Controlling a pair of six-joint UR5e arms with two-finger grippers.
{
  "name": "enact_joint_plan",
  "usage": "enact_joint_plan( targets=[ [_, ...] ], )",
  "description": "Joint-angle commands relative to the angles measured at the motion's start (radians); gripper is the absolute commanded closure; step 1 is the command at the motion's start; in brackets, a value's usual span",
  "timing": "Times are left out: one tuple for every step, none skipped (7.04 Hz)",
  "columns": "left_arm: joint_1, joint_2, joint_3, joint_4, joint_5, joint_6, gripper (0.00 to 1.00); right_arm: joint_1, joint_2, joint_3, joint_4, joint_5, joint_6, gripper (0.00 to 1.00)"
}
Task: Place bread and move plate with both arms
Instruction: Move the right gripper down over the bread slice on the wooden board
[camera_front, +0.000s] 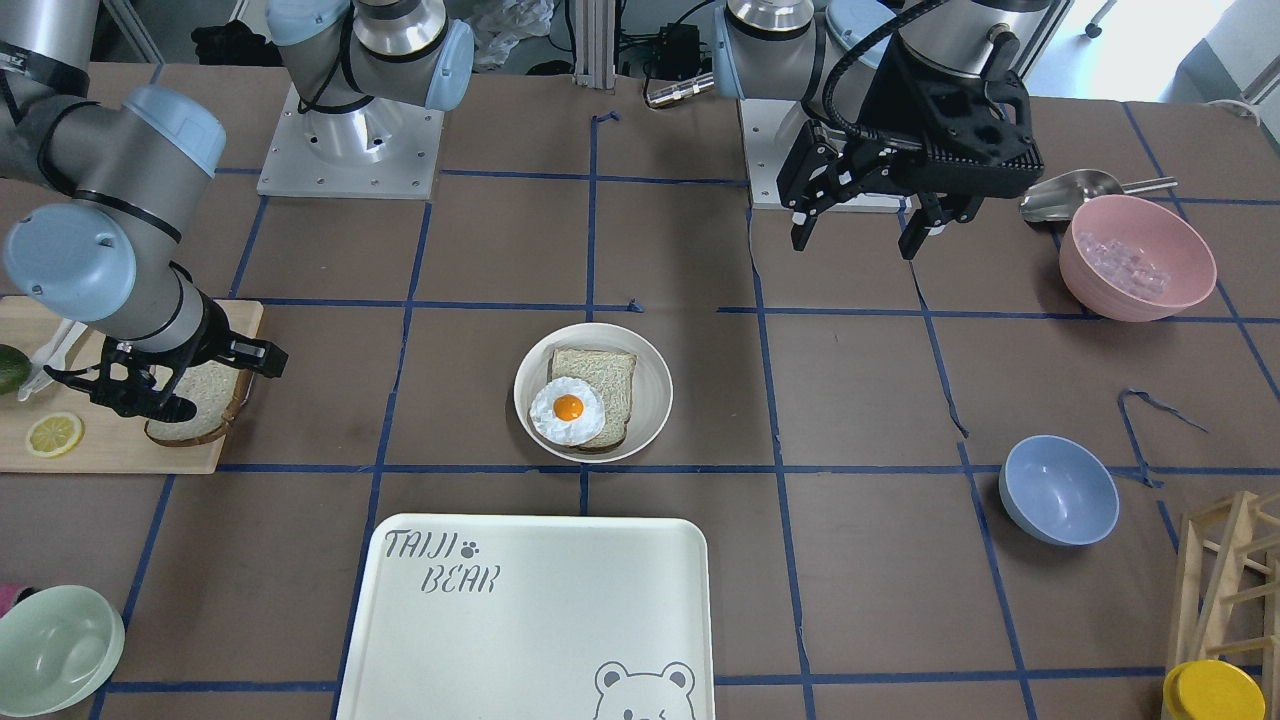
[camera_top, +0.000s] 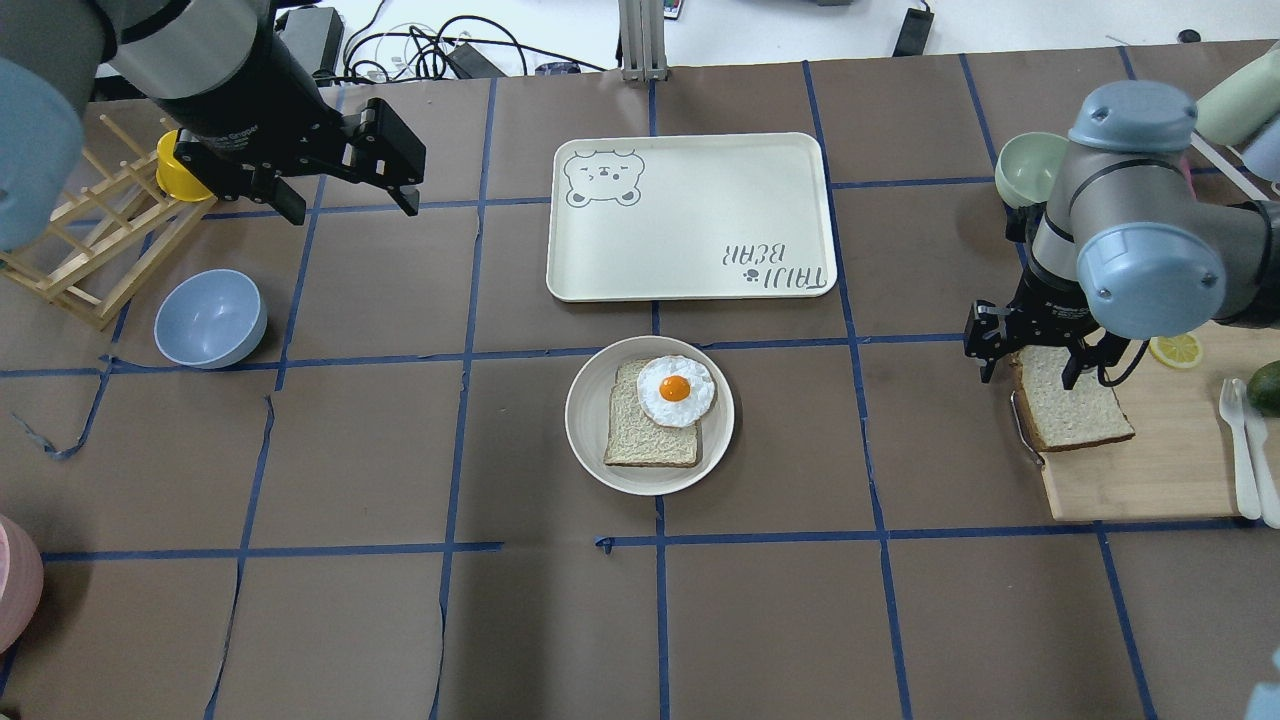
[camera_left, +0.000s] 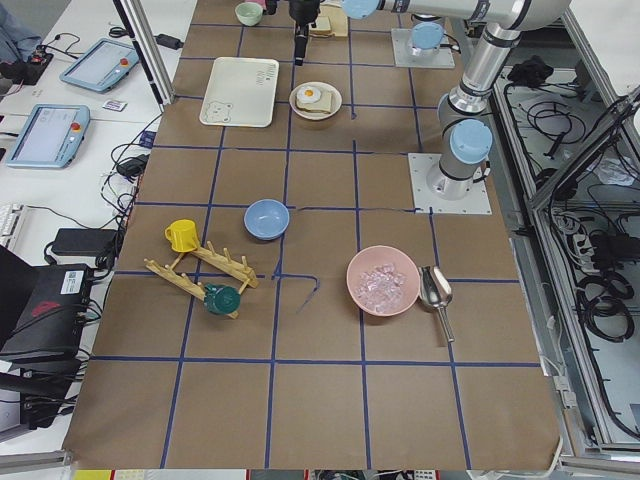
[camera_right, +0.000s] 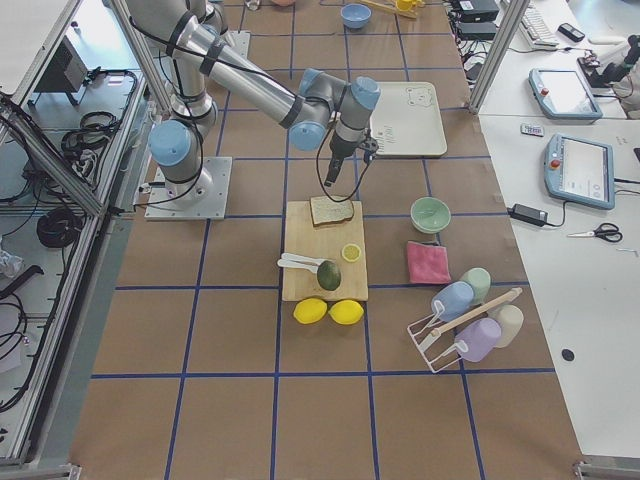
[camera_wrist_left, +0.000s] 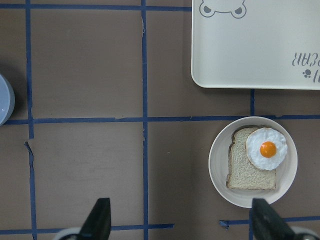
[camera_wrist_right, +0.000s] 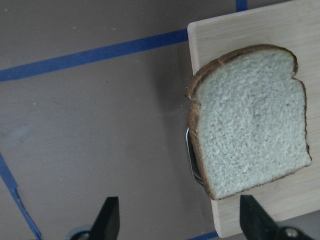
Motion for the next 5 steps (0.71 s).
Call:
enact_joint_plan(
  targets=[
    [0.001, 0.000, 0.000, 0.000, 0.000, 0.000, 0.00, -0.018, 0.035, 0.006, -0.026, -0.010, 0.000, 0.22],
    [0.000, 0.000, 0.000, 0.000, 0.000, 0.000, 0.00, -0.030, 0.045, 0.006, -0.040, -0.013, 0.002, 0.22],
    [0.001, 0.000, 0.000, 0.000, 0.002, 0.000, 0.00, -0.035, 0.052, 0.006, -0.040, -0.010, 0.002, 0.22],
    [0.001, 0.000, 0.000, 0.000, 0.000, 0.000, 0.00, -0.036, 0.056, 0.006, -0.052, -0.010, 0.003, 0.22],
    [0.000, 0.001, -0.002, 0.000, 0.000, 0.000, 0.00, -0.036, 0.073, 0.006, -0.071, -0.010, 0.003, 0.22]
  ],
)
